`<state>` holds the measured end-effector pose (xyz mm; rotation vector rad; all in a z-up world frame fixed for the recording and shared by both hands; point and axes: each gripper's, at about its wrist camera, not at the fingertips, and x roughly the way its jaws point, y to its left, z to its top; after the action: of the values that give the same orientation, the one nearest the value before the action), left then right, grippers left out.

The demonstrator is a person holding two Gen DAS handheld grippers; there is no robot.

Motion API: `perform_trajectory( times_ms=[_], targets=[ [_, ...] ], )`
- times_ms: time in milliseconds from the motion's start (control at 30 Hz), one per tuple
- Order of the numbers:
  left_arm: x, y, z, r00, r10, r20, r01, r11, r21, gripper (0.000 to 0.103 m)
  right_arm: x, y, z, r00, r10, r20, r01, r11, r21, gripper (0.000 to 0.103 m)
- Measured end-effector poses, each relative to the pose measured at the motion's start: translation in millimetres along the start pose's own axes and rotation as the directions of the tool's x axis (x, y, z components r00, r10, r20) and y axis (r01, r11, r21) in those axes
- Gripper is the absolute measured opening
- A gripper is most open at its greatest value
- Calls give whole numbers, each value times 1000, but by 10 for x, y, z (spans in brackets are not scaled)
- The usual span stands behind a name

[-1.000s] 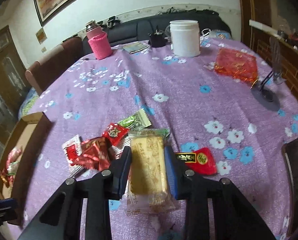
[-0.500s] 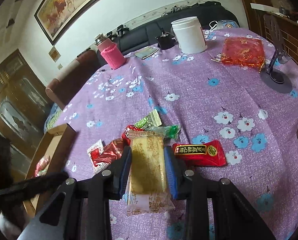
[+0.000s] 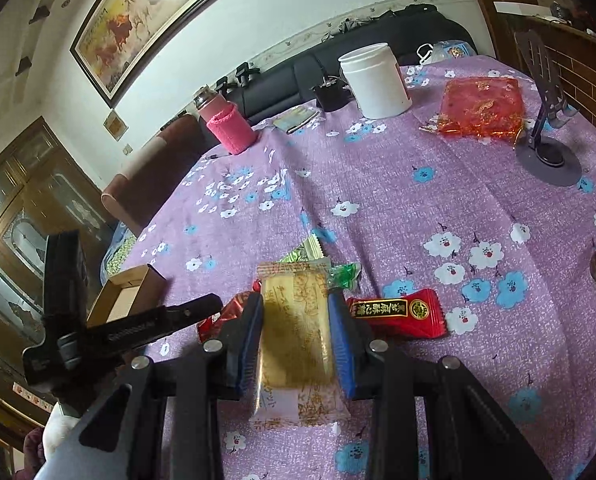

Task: Organize snacks
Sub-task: 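Grasp the cream biscuit pack with the right gripper, then grasp the white-red sachet with the left gripper and lift it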

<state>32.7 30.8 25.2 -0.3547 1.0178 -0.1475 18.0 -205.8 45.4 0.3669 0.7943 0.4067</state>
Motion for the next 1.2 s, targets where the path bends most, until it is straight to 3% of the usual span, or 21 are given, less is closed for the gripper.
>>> perform_trajectory(
  times_ms=[167, 400, 767, 900, 1033, 1100, 1167, 1200],
  targets=[
    [-69, 80, -46, 1000, 15, -15, -16, 1000, -17, 24, 9, 0, -7, 1000, -3, -5, 3, 1000, 0, 36],
    [-170, 279, -67, 1000, -15, 5, 15, 990, -139, 24, 14, 42, -18, 1000, -2, -5, 2, 1000, -16, 36],
    [-97, 212, -65, 1000, -21, -15, 18, 991, -130, 24, 32, 67, -27, 1000, 3, -13, -3, 1000, -24, 36],
    [-30, 33, -29, 999, 35, -19, -35, 999, -37, 40, 36, 64, -31, 1000, 3, -17, -4, 1000, -23, 36],
    [7, -196, -126, 994, 103, -28, -99, 989, 110, 65, 35, 60, -33, 1000, 4, -15, -4, 1000, -19, 36],
    [32, -312, -231, 985, 169, -14, -162, 961, 222, 65, 34, 53, -32, 1000, 4, -15, -5, 1000, -16, 36],
    [50, -417, -401, 976, 218, 13, -208, 909, 362, 64, 33, 45, -33, 1000, 4, -14, -4, 1000, -12, 36],
    [17, -431, -475, 978, 207, 33, -202, 892, 405, 61, 31, 43, -32, 1000, 3, -14, -3, 1000, -11, 36]
  ],
)
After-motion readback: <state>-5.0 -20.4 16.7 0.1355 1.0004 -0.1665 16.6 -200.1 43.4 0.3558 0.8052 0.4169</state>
